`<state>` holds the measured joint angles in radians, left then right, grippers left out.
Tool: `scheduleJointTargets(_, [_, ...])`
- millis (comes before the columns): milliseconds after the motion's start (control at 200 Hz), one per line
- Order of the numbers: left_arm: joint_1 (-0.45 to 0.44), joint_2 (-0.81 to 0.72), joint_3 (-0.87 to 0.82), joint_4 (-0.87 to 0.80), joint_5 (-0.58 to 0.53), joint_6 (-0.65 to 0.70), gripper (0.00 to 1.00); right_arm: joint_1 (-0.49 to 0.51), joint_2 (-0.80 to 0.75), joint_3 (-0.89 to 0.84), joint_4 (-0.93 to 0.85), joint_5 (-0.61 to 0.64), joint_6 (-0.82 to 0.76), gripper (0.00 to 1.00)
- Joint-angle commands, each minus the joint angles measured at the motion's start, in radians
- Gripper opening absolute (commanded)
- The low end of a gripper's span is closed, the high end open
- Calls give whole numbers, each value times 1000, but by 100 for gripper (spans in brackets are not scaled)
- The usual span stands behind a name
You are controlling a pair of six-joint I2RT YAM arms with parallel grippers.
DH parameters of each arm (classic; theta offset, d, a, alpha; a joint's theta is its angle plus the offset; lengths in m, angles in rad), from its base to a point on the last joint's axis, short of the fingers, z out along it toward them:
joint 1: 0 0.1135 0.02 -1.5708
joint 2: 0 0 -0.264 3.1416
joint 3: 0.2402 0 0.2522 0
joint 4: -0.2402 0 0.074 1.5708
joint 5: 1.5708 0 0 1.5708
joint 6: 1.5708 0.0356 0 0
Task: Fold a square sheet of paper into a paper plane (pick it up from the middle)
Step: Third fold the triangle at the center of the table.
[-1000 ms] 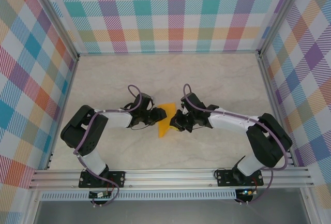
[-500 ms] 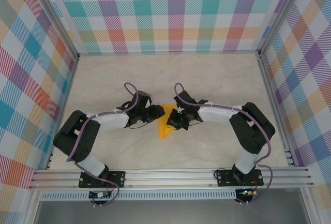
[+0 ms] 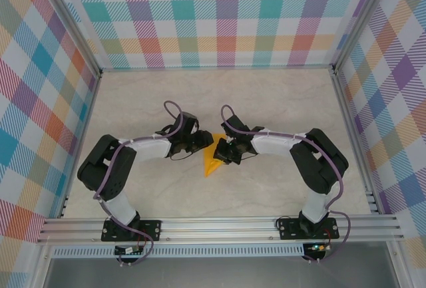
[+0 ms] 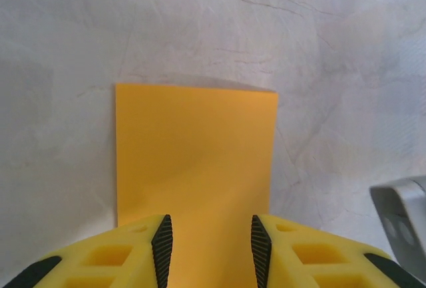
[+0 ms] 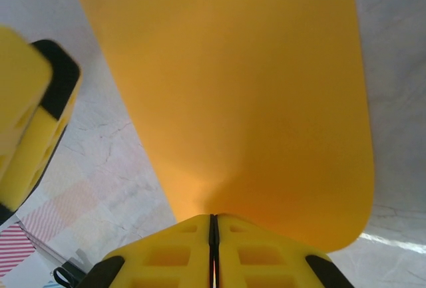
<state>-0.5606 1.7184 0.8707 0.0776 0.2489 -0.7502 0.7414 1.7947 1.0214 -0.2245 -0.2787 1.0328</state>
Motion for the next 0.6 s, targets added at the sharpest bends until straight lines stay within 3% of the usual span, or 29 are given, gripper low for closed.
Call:
scheduleJointTargets(0, [5,44,40,-30,-22,32,38,1,14,-9,46,15,-25,10])
scheduleJointTargets(595, [5,81,52,-41,5,32,35,1,49,0,67,-2,-86,10])
